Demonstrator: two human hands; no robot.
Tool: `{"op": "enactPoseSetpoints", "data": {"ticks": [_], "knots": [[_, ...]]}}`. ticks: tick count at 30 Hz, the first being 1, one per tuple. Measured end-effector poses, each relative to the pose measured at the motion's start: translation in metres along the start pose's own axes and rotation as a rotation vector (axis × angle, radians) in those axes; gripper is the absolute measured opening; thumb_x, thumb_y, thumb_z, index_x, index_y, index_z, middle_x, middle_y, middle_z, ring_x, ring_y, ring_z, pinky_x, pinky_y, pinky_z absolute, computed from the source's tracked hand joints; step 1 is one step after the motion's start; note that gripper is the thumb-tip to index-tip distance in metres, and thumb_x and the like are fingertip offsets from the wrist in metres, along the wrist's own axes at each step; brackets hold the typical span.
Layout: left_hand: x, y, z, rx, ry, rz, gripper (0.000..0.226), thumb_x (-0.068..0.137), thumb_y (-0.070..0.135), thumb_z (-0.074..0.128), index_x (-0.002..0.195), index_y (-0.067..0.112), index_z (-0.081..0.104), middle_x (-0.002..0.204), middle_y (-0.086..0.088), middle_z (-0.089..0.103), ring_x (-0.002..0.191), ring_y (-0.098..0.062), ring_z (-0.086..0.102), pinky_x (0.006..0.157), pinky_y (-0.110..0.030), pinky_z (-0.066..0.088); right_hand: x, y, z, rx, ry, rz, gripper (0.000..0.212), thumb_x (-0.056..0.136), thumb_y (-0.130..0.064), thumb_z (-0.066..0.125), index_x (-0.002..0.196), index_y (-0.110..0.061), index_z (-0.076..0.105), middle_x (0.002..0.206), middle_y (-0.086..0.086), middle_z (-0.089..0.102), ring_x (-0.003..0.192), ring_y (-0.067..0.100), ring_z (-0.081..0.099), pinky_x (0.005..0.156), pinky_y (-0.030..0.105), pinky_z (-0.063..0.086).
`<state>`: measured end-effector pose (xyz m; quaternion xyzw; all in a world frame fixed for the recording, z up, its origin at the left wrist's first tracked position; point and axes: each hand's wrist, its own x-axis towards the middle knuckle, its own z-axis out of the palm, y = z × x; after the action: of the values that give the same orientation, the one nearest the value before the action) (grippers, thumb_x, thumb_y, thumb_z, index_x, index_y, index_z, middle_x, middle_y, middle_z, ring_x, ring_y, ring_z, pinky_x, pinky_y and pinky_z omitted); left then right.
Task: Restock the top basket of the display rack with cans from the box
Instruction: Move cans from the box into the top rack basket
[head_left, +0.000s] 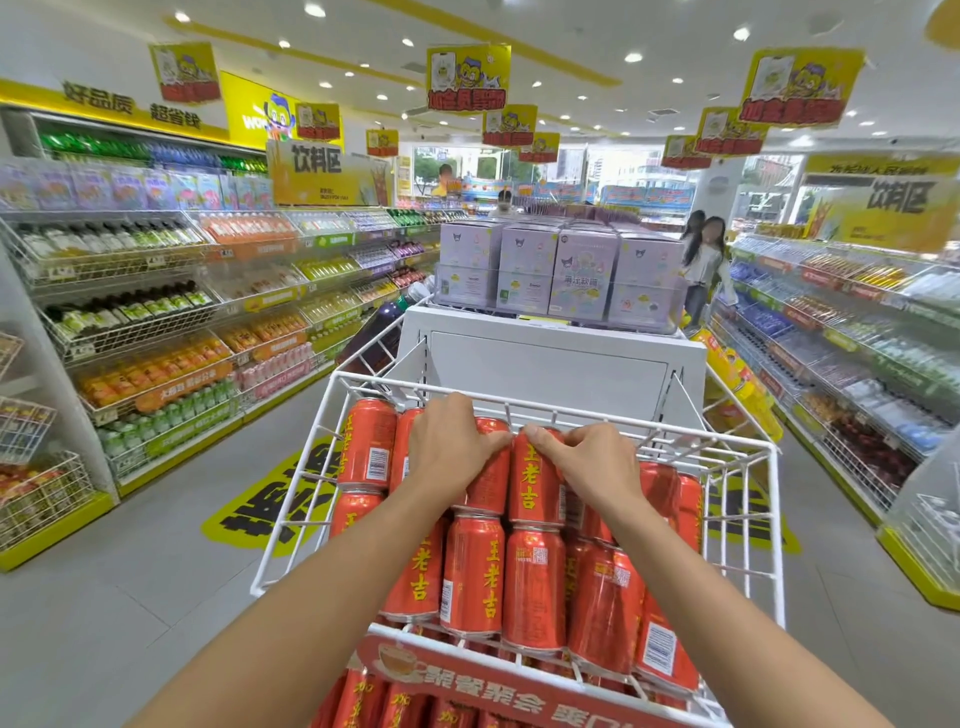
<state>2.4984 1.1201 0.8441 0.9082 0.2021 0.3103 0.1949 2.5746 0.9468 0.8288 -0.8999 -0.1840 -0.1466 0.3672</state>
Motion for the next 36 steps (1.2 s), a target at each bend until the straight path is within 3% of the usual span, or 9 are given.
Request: {"op": "enactPoseSetpoints", "data": {"ticks": [6,11,17,22,28,30,36], "knots": [[-0.004,-0.001,0.003,-0.029,0.002,-0.026,0.059,0.071,0.069,0.074,0.069,0.016,0.050,0.076,-0.006,0.061,0.082,-0.031,0.062,0.062,-0.034,0.034,-0.003,0.000,0.001,0.019,0.012,0.010,0.080,0.076,-0.084,0.060,0.054,-0.008,0.060,0.052,0.006,0.061,0.063,0.027,0.064,0.057,0.035,0.043],[-0.008,0.000,0.001,-0.067,-0.028,-0.056,0.056,0.072,0.064,0.075,0.064,0.017,0.047,0.069,0.000,0.053,0.072,-0.026,0.055,0.059,-0.034,0.031,-0.007,-0.001,0.000,0.022,0.021,0.015,0.079,0.076,-0.085,0.058,0.049,-0.011,0.052,0.050,0.003,0.056,0.063,0.031,0.064,0.057,0.036,0.044],[-0.012,-0.003,0.004,-0.078,-0.068,-0.053,0.050,0.067,0.060,0.081,0.073,0.017,0.056,0.080,-0.004,0.066,0.082,-0.027,0.063,0.064,-0.033,0.040,-0.011,0.002,0.001,0.009,-0.034,0.051,0.079,0.073,-0.087,0.060,0.064,-0.009,0.067,0.059,0.003,0.066,0.068,0.024,0.065,0.062,0.036,0.049],[-0.015,-0.008,0.008,-0.132,-0.071,-0.056,0.047,0.067,0.061,0.079,0.077,0.018,0.066,0.077,-0.001,0.068,0.083,-0.027,0.066,0.073,-0.041,0.055,-0.018,0.004,0.007,0.025,-0.049,0.098,0.085,0.066,-0.094,0.053,0.067,-0.011,0.070,0.067,0.006,0.069,0.075,0.025,0.065,0.071,0.039,0.056],[-0.014,-0.012,0.008,-0.164,-0.106,-0.070,0.044,0.071,0.059,0.079,0.080,0.017,0.067,0.082,-0.004,0.070,0.088,-0.028,0.065,0.074,-0.040,0.052,-0.022,-0.002,0.009,0.022,-0.060,0.126,0.089,0.059,-0.099,0.048,0.069,-0.013,0.068,0.076,0.008,0.071,0.080,0.031,0.068,0.075,0.042,0.057],[-0.013,-0.014,0.006,-0.181,-0.130,-0.073,0.042,0.073,0.056,0.080,0.081,0.017,0.068,0.080,-0.003,0.070,0.085,-0.027,0.066,0.070,-0.038,0.050,-0.023,-0.006,0.011,-0.004,-0.054,0.135,0.084,0.065,-0.095,0.053,0.070,-0.013,0.067,0.079,0.009,0.072,0.082,0.033,0.069,0.074,0.041,0.057],[-0.016,-0.021,0.003,-0.249,-0.129,-0.088,0.035,0.077,0.048,0.080,0.088,0.017,0.070,0.083,0.001,0.069,0.084,-0.022,0.066,0.069,-0.031,0.044,-0.024,-0.015,0.018,-0.019,-0.043,0.204,0.085,0.068,-0.092,0.059,0.086,-0.009,0.070,0.096,0.015,0.073,0.093,0.038,0.069,0.065,0.036,0.045]]}}
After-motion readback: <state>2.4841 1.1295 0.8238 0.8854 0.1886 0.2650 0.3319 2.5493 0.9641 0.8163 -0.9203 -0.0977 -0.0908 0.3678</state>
